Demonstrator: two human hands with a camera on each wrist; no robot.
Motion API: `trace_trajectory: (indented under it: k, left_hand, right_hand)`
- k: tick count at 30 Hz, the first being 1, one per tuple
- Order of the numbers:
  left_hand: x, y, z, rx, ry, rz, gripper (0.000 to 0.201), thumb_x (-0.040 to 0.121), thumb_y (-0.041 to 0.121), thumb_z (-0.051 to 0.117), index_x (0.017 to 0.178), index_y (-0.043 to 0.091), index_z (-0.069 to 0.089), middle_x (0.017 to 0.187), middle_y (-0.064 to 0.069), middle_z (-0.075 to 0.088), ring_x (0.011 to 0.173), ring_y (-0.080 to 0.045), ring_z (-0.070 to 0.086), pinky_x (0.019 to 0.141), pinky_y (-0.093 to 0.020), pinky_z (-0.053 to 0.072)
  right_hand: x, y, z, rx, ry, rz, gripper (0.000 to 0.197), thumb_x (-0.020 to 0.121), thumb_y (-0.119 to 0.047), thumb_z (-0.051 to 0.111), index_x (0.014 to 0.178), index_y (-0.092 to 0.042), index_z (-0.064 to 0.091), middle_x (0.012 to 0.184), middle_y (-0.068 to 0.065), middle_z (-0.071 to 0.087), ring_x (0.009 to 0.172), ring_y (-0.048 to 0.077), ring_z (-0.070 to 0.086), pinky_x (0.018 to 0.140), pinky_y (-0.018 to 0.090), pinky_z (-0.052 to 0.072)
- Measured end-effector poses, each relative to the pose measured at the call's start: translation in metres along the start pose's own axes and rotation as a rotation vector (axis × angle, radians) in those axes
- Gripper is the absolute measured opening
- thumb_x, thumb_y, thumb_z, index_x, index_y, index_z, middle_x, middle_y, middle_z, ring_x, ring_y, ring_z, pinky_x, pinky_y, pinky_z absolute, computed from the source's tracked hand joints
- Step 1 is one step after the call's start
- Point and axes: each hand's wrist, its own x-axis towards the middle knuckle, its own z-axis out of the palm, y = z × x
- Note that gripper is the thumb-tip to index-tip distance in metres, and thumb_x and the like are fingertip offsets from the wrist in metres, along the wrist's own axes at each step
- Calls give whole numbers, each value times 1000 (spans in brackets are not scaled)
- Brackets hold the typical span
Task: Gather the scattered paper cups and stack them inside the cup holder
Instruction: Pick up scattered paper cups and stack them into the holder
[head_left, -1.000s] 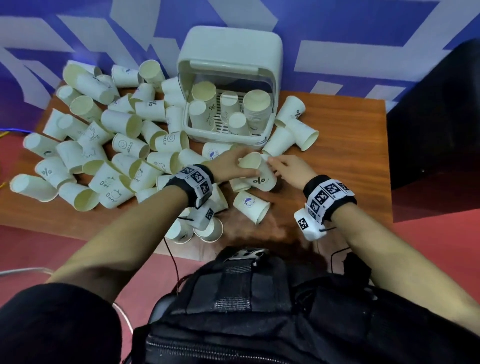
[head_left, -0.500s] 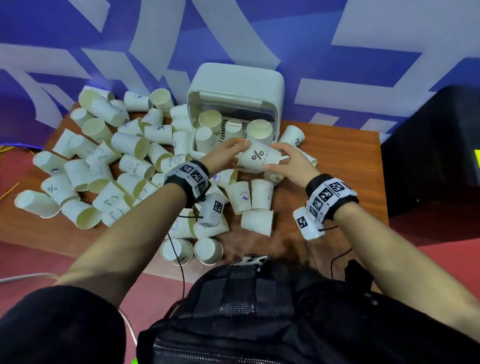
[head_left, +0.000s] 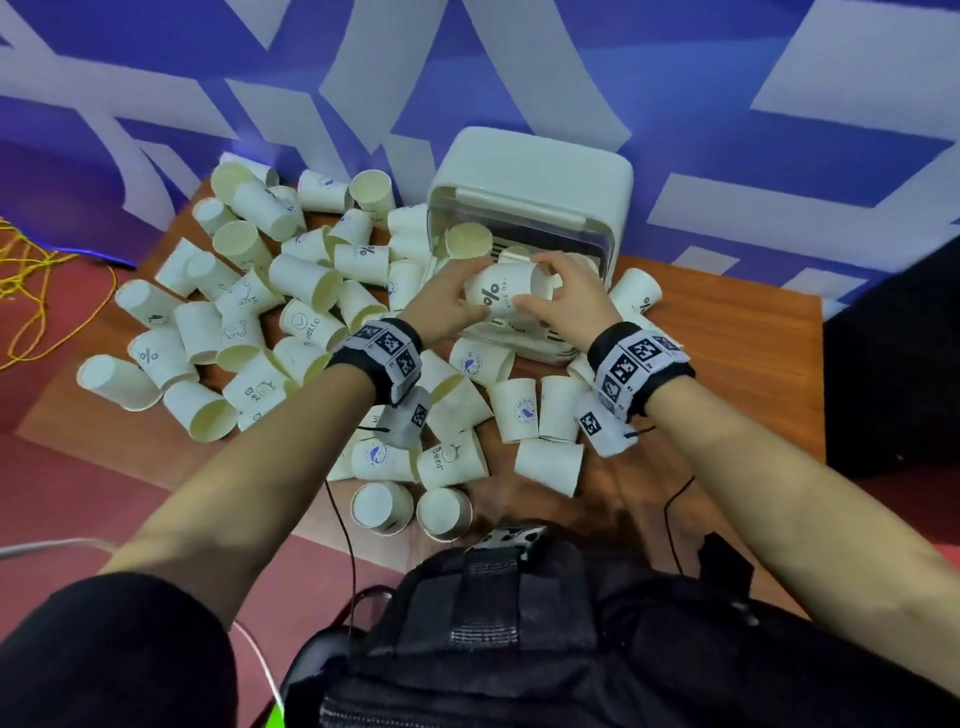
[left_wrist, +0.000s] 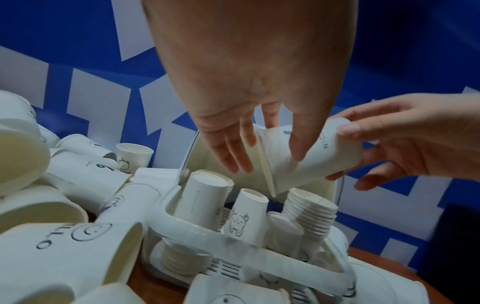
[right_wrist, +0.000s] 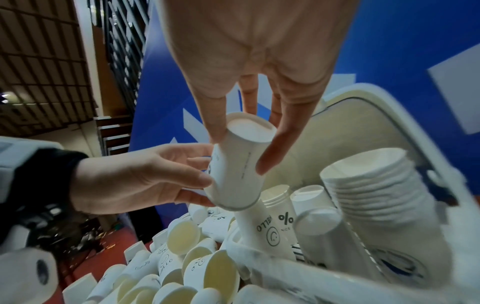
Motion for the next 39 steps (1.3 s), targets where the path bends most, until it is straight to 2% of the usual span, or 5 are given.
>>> trace_trajectory:
  k: [4, 14, 23, 29, 39]
  left_hand:
    - [11, -19, -15, 91, 51, 20, 64, 83, 9, 68, 140, 11, 41, 137, -13, 42, 123, -24, 45, 106, -39, 38]
    - [36, -31, -29, -80, 162, 40, 67, 83, 21, 72, 141, 22, 37, 123, 7, 48, 111, -15, 53, 78, -32, 51]
    - [29, -46, -27, 212, 359, 188, 54, 93, 21, 57, 144, 18, 38, 110, -9, 66, 91, -23, 64, 82, -35, 51]
    - [35, -45, -22, 414, 432, 220, 25, 94, 25, 51, 109, 7, 61, 95, -13, 68, 87, -34, 62, 74, -43, 49]
    - [51, -64, -11, 620, 536, 488, 11, 82, 10, 55, 74, 10, 62, 75, -6, 62, 75, -26, 52, 71, -32, 32]
  right_hand:
    - [24, -18, 11, -130, -44, -52, 57, 84, -32, 67, 135, -16, 46, 130, 8, 44, 118, 21, 47, 97, 28, 36]
    - [52, -18, 30, -80, 87, -237, 49, 84, -23, 68, 128, -10, 51, 126, 10, 46, 112, 21, 51, 97, 30, 42]
    - [61, 7, 43, -61, -57, -190, 47, 90, -6, 50, 137, -13, 48, 145, 5, 44, 131, 17, 43, 111, 35, 36]
    - [52, 7, 56, -60, -97, -184, 52, 93, -3, 43, 142, -16, 40, 149, 4, 38, 133, 17, 40, 107, 18, 27]
    - [70, 11, 50, -151, -166, -267, 62, 91, 1, 37, 146, -28, 32, 154, 6, 26, 134, 24, 39, 104, 33, 38]
